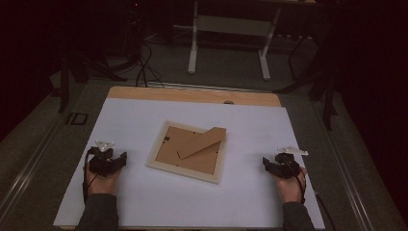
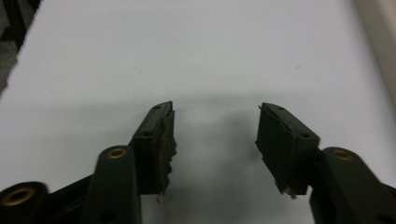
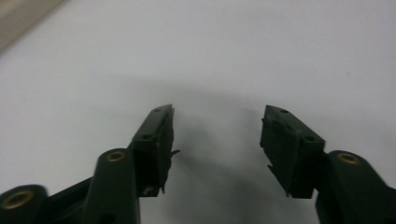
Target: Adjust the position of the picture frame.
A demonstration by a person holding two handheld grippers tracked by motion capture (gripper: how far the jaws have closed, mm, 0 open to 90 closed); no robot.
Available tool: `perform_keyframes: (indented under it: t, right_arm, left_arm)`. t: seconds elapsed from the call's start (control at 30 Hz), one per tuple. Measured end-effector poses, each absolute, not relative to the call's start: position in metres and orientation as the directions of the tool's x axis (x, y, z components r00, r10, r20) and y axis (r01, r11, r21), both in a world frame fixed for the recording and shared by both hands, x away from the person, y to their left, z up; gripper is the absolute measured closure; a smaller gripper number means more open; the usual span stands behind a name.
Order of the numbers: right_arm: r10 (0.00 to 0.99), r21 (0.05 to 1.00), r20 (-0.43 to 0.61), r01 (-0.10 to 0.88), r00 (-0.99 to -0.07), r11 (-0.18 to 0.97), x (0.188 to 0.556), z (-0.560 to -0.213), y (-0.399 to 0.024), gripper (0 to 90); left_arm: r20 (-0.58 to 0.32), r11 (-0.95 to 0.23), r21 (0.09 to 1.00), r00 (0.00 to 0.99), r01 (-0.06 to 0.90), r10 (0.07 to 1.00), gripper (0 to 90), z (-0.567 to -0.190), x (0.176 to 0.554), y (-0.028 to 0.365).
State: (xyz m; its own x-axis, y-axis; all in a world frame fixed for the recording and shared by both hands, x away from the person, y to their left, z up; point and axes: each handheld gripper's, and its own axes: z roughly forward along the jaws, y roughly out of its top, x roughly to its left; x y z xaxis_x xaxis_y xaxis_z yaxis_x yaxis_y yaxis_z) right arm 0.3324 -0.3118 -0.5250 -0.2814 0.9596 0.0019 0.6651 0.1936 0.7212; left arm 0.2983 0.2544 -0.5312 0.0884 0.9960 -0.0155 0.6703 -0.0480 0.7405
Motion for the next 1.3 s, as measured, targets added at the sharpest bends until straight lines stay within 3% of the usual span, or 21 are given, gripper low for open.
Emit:
perform_keyframes:
  t: [0.2,0.23,0.3,0.8,1.13,1.3]
  right_arm:
    - [0.950,0.734,-0.007,0.644,-0.314,0.218,0.329,-0.520,-0.308,47.4]
    - [0.939,0.734,-0.021,0.633,-0.343,0.247,0.328,-0.519,-0.304,49.5]
    - [0.935,0.733,-0.023,0.631,-0.353,0.256,0.328,-0.519,-0.302,50.0]
    - [0.915,0.729,-0.025,0.619,-0.403,0.293,0.328,-0.515,-0.296,58.8]
    - [0.901,0.735,-0.003,0.610,-0.434,0.296,0.329,-0.515,-0.286,59.2]
    - [0.892,0.743,0.000,0.598,-0.452,0.302,0.330,-0.511,-0.282,61.9]
  left_arm:
    - [-0.010,-0.073,0.766,0.125,0.639,0.992,49.8,-0.520,0.294,0.253]
    - [-0.058,-0.072,0.764,0.179,0.641,0.982,48.6,-0.516,0.292,0.253]
    - [-0.066,-0.079,0.762,0.199,0.643,0.978,49.0,-0.517,0.292,0.252]
    - [-0.068,-0.165,0.770,0.337,0.616,0.939,59.2,-0.512,0.289,0.230]
    - [-0.067,-0.244,0.754,0.441,0.610,0.895,69.8,-0.518,0.289,0.211]
    - [-0.078,-0.253,0.752,0.463,0.608,0.883,79.7,-0.519,0.287,0.207]
